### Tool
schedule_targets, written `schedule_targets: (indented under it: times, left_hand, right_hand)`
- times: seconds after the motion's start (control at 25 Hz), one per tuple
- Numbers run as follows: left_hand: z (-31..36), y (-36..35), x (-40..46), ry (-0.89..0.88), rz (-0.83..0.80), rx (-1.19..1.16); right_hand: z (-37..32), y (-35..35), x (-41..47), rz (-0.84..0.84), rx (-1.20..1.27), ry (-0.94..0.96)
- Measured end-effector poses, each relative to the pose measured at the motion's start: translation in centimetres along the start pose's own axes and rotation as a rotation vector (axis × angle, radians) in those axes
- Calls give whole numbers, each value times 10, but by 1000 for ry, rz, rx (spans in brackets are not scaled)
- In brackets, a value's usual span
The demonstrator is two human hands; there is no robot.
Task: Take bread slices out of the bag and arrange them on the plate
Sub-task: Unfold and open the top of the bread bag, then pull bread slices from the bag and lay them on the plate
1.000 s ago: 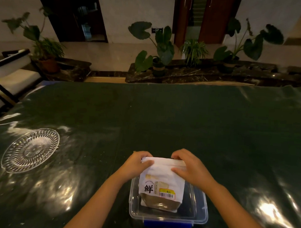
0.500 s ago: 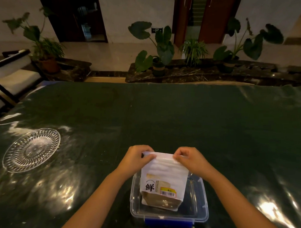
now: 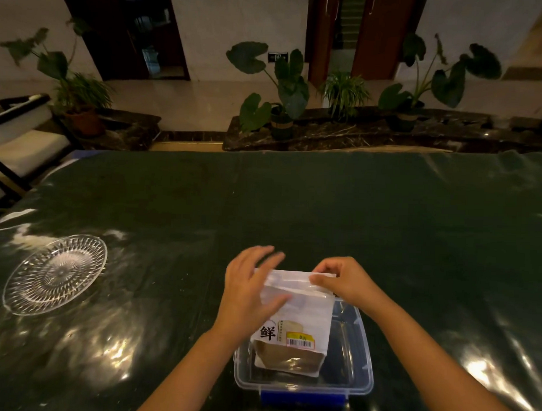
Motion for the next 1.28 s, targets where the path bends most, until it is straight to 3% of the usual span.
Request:
schedule_targets:
  times: [0.04, 0.12, 0.32, 0.52, 0.64, 0.72, 0.8, 0.88, 1.04, 1.28]
  left_hand:
    - [3, -2, -6, -182, 21, 133]
    - [5, -3, -9, -313, 44, 257]
    - [10, 10, -16, -356, 7, 280]
    - [10, 27, -47, -437, -234, 224]
    - [13, 34, -59, -410, -290, 245]
    - [19, 35, -59, -452, -293, 271]
    - [22, 36, -56, -457, -318, 300]
    - [24, 42, -52, -438, -408, 277]
    - [32, 47, -14, -350, -584, 212]
    - [37, 34, 21, -391, -620, 631]
  right_hand:
    - [-1, 0, 1, -9, -1, 3]
    - [-3, 1, 2, -26, -3, 9]
    - [-9, 9, 8, 2, -42, 19]
    - [-3, 22, 24, 129, -234, -9]
    - [-3, 19, 23, 148, -278, -94]
    - [-16, 15, 11, 143, -402, 108]
    - [-37, 8, -12, 76, -575, 494]
    - [-46, -2, -32, -93, -738, 692]
    - [-47, -5, -31, -349, -868, 537]
    - [-49, 2, -26, -472, -1111, 553]
Point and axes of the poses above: each hand's wrist, its own x-axis towards the middle knuckle, its own y-axis out of the back of the hand, z = x × y, the point moved 2 cm from there along x, towards the middle knuckle, and after that the axes turned 12 degrees about y, right-handed, at the moved point
